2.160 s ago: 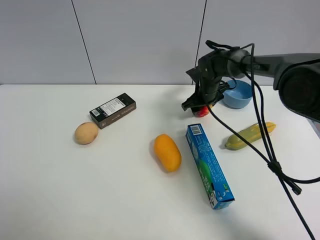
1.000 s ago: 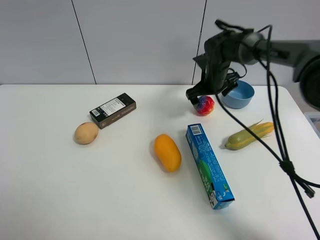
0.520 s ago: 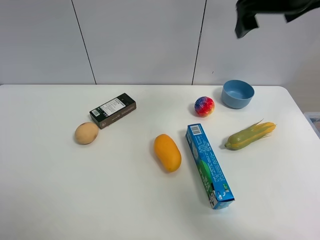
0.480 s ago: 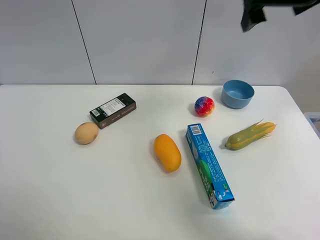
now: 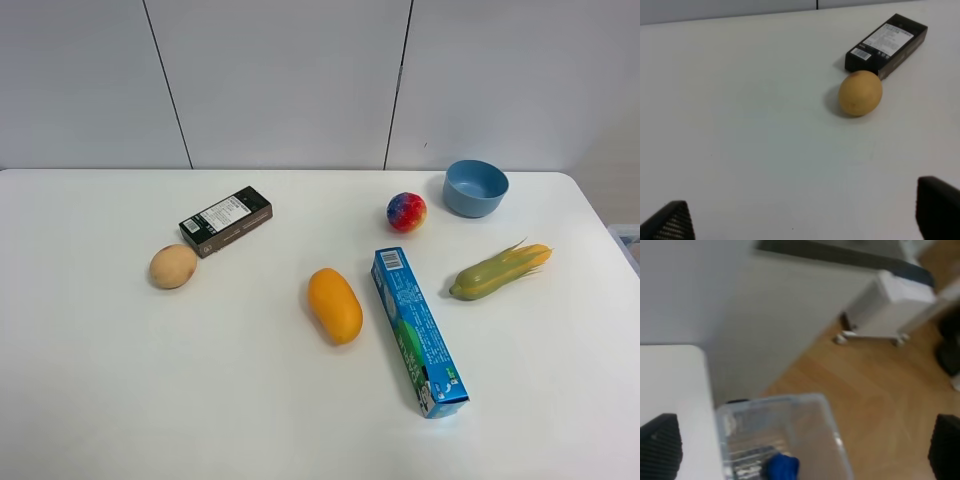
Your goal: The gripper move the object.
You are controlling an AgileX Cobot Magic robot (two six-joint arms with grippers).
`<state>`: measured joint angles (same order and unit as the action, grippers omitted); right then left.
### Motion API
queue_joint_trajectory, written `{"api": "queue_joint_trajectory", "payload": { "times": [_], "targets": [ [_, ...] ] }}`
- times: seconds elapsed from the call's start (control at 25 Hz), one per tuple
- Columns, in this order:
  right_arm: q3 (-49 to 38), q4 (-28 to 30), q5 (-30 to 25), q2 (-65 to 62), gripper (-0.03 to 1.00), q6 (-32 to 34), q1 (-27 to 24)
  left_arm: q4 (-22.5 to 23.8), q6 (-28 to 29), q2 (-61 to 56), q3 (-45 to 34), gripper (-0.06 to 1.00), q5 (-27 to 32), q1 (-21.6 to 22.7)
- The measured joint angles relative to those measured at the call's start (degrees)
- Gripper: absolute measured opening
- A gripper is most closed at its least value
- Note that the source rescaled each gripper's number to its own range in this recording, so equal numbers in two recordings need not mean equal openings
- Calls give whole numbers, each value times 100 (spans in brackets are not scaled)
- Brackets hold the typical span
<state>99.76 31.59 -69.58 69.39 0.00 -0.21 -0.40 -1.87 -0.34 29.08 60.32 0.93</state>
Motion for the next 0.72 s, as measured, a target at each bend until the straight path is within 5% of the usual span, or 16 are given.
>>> {"api": "queue_joint_trajectory", "payload": {
  "times": [0.36,0.72],
  "targets": [
    [-531,-1345,-48,-860,100,-67,-313,0,0,0,0,100,0,0],
    [-3273,-3077,-53,-2826,100,-711,-313,0,0,0,0,100,0,0]
  ]
}}
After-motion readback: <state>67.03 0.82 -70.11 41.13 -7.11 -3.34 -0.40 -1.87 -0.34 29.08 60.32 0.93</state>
